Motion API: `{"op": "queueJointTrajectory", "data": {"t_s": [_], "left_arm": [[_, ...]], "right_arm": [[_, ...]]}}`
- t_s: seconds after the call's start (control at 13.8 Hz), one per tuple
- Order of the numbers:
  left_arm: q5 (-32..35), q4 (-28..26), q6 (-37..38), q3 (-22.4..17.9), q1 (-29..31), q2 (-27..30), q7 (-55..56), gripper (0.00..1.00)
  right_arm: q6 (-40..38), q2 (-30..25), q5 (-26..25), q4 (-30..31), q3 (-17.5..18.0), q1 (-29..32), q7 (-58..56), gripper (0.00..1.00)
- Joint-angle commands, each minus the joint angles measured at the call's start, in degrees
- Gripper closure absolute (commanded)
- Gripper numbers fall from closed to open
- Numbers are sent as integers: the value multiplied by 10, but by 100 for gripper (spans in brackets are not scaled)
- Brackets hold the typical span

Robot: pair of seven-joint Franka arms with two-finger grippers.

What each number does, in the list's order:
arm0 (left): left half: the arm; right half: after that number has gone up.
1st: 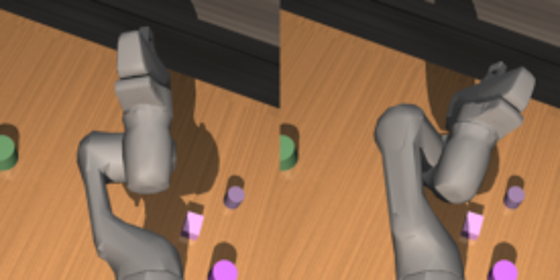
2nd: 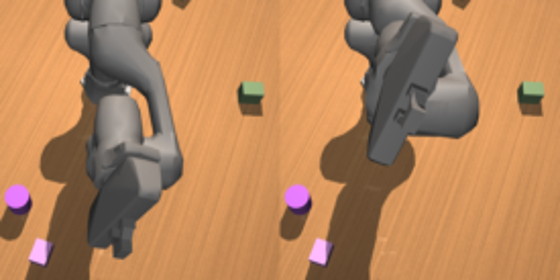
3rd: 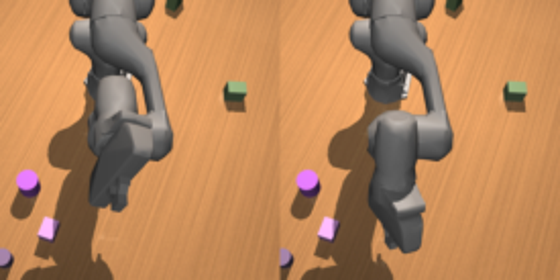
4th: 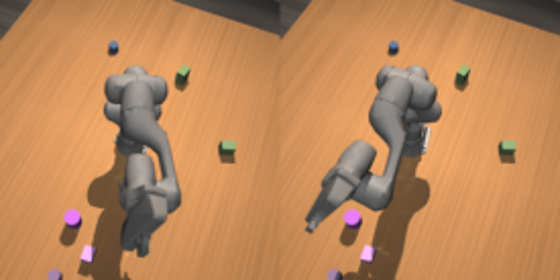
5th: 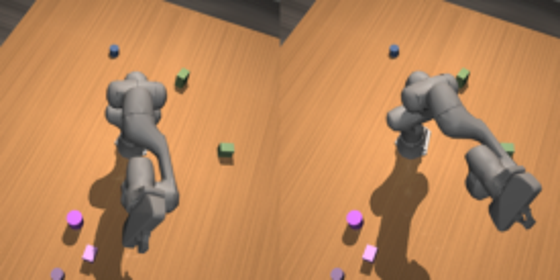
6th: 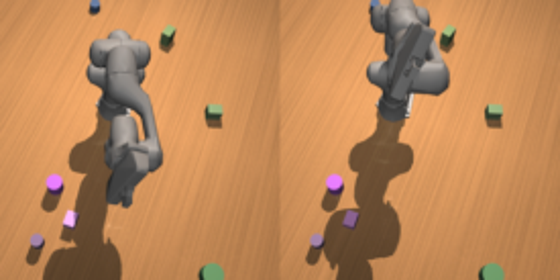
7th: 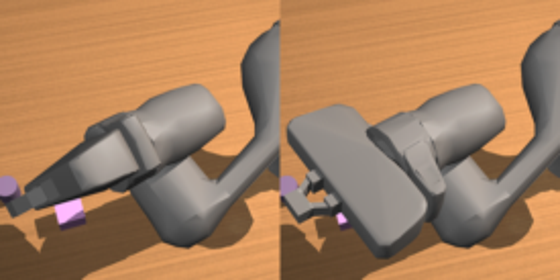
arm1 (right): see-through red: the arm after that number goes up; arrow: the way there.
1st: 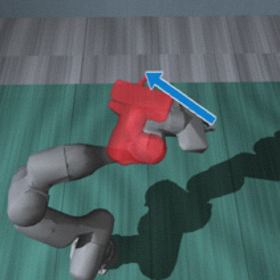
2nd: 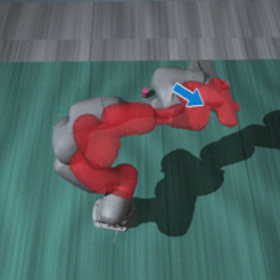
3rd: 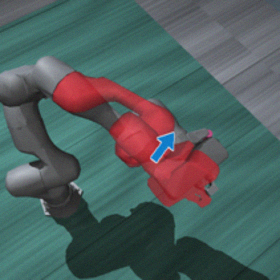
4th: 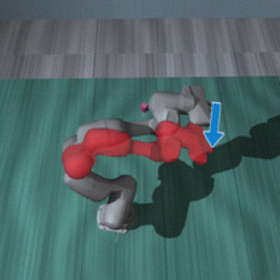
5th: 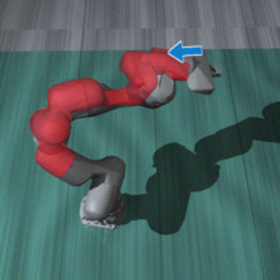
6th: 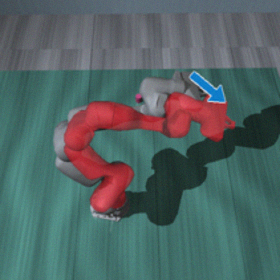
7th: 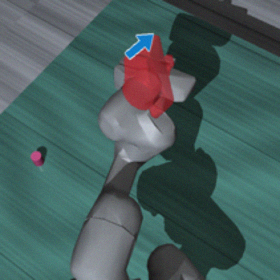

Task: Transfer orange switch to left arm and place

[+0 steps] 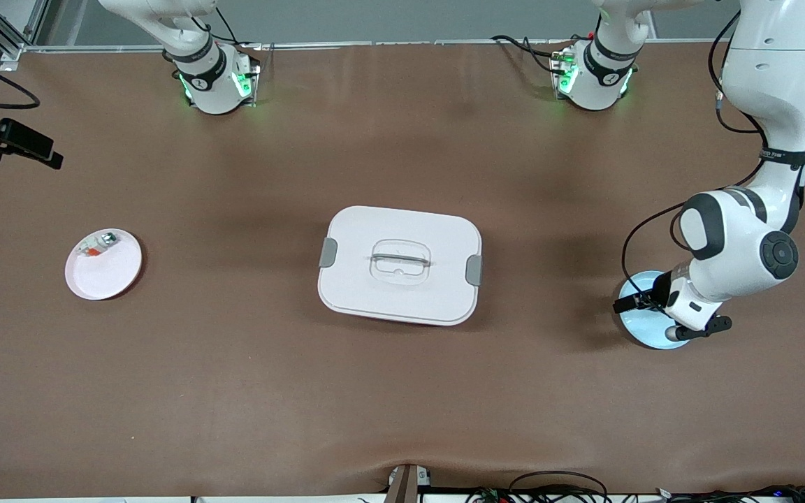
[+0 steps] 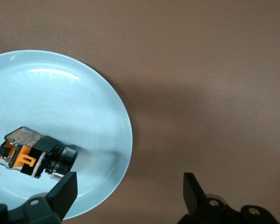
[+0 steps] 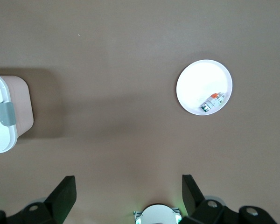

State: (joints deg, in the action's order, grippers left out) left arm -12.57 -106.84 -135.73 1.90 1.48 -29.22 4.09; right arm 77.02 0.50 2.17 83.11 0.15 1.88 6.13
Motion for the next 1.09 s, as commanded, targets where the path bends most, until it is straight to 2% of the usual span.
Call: {"op": "queueJointTrajectory", "data": {"t_s": [0.0, 0.29, 0.44, 0.58, 1.02], "left_arm": [[-8, -2, 27, -22, -23, 39, -9, 0], [7, 6, 59, -42, -28, 72, -8, 0], [81, 15, 62, -41, -24, 81, -8, 0], [86, 13, 76, -41, -14, 112, -13, 0], [87, 13, 153, -39, -10, 219, -10, 0]], "right_arm": [[17, -37, -3, 43, 10, 10, 1, 0], [21, -43, 2, 54, 10, 12, 2, 0], [36, -60, 11, 78, 9, 12, 3, 0], [51, -75, 11, 99, 9, 12, 3, 0], [45, -72, 10, 86, 9, 9, 3, 0]]}}
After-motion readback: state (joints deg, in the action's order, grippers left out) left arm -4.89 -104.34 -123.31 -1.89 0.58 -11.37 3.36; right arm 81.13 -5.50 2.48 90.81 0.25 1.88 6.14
